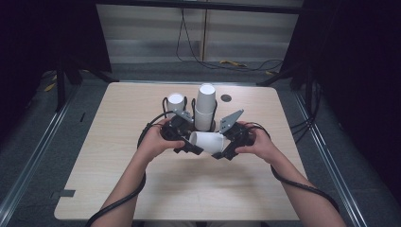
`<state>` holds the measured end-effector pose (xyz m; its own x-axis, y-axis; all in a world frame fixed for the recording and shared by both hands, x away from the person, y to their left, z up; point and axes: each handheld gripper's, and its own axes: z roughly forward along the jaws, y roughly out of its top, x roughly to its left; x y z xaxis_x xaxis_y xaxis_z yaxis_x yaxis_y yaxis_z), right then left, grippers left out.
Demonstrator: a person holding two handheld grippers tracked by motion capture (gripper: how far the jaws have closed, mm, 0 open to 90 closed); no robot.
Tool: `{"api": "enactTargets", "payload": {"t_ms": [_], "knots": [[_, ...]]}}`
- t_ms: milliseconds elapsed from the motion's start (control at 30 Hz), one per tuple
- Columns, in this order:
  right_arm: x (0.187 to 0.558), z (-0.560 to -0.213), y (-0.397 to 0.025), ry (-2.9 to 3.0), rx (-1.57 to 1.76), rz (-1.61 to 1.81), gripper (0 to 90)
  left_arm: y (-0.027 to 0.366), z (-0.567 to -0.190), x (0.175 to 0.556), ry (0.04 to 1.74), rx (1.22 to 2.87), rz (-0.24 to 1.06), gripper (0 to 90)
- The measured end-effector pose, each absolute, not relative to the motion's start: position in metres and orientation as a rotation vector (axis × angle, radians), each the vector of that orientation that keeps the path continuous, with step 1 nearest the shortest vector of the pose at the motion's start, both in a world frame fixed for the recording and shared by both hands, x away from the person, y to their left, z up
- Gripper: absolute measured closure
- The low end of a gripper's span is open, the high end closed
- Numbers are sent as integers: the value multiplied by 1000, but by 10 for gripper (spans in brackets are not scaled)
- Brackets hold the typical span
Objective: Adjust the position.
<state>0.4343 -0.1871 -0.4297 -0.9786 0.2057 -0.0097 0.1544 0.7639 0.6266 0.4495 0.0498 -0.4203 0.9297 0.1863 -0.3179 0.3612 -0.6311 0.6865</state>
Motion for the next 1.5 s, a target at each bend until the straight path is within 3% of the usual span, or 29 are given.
{"api": "enactTargets", "payload": {"t_ms": [667, 1500], "knots": [[435, -428, -189, 2863, 296, 1037, 172, 50, -421, 449, 364, 2263, -280, 355], [435, -428, -192, 2831, 342, 1157, 131, 51, -418, 451, 368, 2240, -305, 357]]}}
